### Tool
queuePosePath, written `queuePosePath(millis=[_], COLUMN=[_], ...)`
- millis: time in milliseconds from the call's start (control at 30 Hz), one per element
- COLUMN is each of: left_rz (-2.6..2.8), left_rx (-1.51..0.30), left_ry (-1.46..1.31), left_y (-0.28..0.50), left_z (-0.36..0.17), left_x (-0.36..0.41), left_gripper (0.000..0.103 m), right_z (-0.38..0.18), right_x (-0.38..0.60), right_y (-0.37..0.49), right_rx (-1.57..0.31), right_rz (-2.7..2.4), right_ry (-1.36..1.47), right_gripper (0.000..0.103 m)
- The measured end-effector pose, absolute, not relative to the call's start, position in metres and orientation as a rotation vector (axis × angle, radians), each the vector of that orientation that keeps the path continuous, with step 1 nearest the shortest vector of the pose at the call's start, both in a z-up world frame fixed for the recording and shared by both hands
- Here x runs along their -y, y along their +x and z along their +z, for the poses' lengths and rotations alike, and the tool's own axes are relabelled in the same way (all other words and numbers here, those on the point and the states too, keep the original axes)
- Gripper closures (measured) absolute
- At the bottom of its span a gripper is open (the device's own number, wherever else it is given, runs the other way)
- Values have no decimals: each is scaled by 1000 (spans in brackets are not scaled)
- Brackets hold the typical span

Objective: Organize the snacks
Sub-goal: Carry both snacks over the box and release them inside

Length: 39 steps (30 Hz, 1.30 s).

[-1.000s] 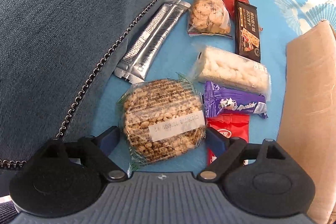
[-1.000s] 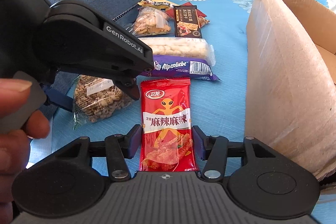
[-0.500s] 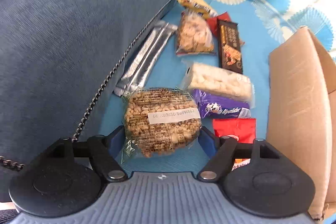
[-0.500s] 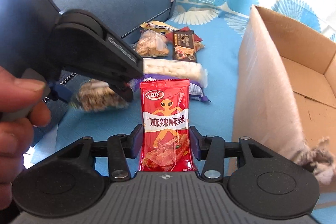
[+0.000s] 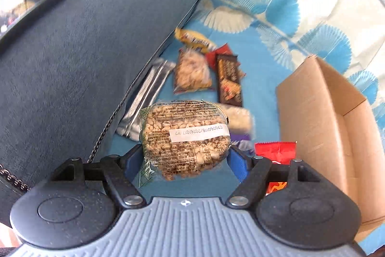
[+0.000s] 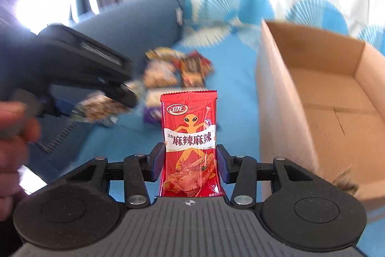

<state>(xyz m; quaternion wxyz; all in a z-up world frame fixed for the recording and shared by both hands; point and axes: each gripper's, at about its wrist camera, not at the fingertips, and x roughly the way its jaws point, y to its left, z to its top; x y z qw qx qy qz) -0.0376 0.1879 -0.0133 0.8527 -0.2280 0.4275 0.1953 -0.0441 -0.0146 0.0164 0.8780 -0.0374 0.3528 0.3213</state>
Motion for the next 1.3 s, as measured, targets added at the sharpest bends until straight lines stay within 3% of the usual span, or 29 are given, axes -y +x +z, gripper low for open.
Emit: queuePosePath(millis=[367, 600, 1067, 1300], left_rz=[400, 296, 22, -113], left_rx=[-743, -642, -550, -637], left_ry=[-444, -324, -145, -137], left_y=[-40, -32, 20, 33], left_z=[25, 47, 74, 41], left_x=[-172, -129, -13, 17], left_gripper=[24, 24, 24, 24], right_z=[98, 135, 87, 72], right_x=[63, 123, 218, 241], right_y=[-34, 22, 70, 70], right_rx=[-506, -394, -475, -516], right_rz=[680, 553, 290, 250], right_ry=[-2, -14, 49, 26], right_gripper=[56, 56, 56, 56])
